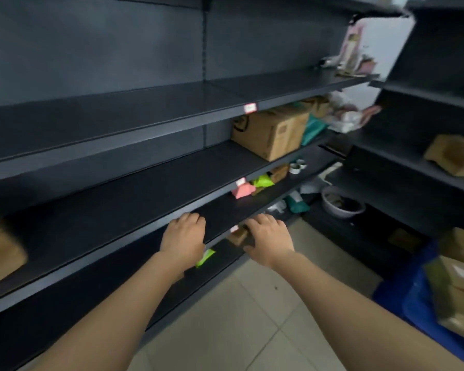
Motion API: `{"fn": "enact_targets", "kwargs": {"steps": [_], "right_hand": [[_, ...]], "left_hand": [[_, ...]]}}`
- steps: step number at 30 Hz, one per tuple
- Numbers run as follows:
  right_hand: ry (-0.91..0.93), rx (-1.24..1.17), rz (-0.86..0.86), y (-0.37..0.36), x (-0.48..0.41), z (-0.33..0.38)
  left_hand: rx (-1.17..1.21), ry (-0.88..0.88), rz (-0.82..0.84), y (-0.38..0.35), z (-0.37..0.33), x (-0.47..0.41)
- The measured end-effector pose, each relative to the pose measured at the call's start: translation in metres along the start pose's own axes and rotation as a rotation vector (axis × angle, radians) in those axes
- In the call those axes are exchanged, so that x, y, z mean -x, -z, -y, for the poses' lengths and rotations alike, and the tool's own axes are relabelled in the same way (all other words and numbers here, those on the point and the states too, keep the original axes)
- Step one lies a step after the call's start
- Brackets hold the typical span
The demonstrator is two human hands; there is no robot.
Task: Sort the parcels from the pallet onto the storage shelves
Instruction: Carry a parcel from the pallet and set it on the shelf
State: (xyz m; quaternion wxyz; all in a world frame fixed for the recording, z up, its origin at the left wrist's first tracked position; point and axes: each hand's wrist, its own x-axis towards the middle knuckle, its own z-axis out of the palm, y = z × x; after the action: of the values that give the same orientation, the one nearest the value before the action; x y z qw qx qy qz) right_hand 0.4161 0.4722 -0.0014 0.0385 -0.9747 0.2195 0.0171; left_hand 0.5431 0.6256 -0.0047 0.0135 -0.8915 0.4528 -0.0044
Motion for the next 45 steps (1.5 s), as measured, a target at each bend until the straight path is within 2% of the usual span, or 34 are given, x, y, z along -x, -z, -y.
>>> {"fn": "enact_targets", "kwargs": {"steps": [13, 22, 30, 37, 45], "right_hand": [[-0.468, 0.022, -0.068, 0.022, 0.179, -0.300], [-0.805, -0.001, -0.098, 0.030, 0.272, -0.450], [-1.032, -0.069, -0.083, 0.035, 0.315, -0.569], [-1.160, -0.104, -0.066, 0.030, 0.337, -0.665], [-1.171, -0.147, -0.004, 0.000, 0.350, -0.789]], "left_hand": [[-0.026, -0.430, -0.073, 0.021, -0.337, -0.076], [0.020, -0.744, -0.093, 0.033, -0.536, -0.130], [0.046, -0.953, -0.047, 0.024, -0.689, -0.187], [0.082, -1.047, 0.031, 0.012, -0.797, -0.231], [0.081, -0.990, 0.134, -0.021, -0.916, -0.288]]}}
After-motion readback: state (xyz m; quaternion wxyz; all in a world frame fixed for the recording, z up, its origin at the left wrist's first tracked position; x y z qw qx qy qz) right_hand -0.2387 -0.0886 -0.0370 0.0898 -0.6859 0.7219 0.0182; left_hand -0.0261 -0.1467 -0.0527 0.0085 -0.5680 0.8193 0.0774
